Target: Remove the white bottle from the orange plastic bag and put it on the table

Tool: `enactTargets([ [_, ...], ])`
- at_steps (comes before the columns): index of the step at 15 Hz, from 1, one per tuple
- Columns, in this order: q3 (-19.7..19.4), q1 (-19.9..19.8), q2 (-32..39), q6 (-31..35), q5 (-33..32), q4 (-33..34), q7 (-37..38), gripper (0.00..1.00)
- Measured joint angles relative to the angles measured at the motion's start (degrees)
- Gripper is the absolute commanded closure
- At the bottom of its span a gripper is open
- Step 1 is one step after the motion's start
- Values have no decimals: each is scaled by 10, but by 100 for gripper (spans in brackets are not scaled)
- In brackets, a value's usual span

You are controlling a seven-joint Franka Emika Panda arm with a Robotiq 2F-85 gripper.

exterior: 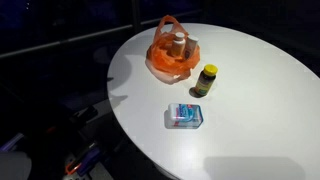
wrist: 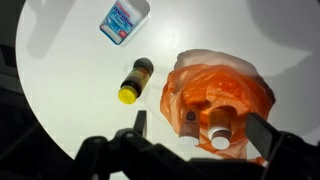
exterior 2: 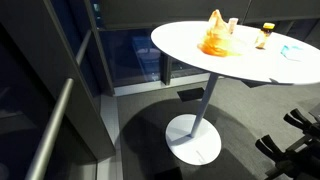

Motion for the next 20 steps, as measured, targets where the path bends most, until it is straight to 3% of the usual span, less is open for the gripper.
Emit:
enactTargets([
  [11,2,10,17,0,0,5,2,0],
  [20,15,42,139,15,14,84,18,0],
])
